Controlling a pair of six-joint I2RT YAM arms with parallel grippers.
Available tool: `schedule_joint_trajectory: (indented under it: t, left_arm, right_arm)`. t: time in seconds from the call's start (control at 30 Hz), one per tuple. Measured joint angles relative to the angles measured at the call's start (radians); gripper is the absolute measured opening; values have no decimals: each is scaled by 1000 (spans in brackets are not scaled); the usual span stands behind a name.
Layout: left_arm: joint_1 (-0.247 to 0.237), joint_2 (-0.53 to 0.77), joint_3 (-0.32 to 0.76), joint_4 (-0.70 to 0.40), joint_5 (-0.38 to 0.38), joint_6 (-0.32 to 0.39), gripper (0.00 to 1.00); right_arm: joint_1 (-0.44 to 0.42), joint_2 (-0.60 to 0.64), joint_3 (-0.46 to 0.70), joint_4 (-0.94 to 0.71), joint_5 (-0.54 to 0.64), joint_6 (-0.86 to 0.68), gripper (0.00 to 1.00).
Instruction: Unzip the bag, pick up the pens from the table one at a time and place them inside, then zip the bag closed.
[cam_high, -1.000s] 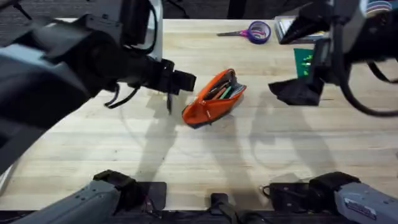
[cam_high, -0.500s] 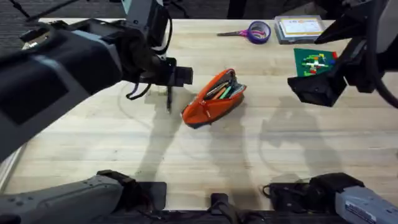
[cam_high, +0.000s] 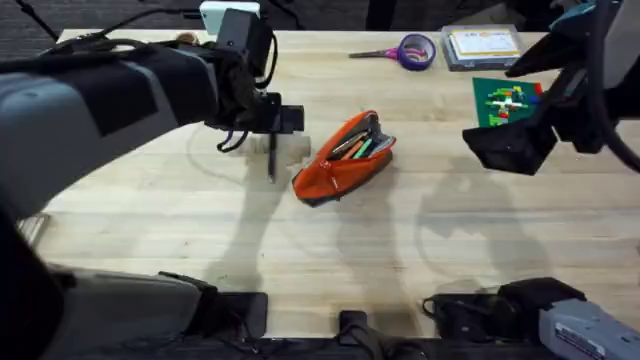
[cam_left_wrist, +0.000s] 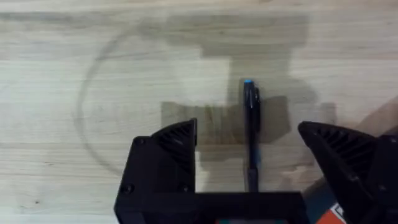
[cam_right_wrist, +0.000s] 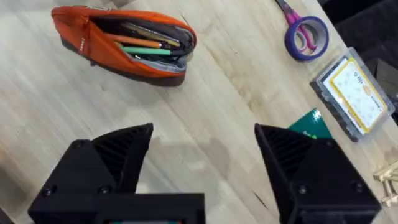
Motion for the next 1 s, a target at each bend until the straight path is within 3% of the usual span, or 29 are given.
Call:
schedule_joint_trajectory:
  t: [0.2,0.37,0.4,0.7,0.77,1.0]
  left_arm:
    - [-1,74,0,0,0,-15,999]
    - [-1,121,3,6,1,-103,964]
    - [-3,129,7,12,6,-139,806]
    - [-4,137,16,17,0,-167,146]
    - [-4,137,19,20,-1,-168,62]
    - [-4,137,31,4,-3,-168,49]
  right_arm:
    - [0,0,0,21,0,-1,997]
    - [0,0,0,21,1,-1,997]
    - [0,0,0,22,1,-1,997]
    - [-1,0,0,23,1,-1,998]
    - [-1,0,0,23,1,-1,998]
    - [-1,0,0,23,3,-2,998]
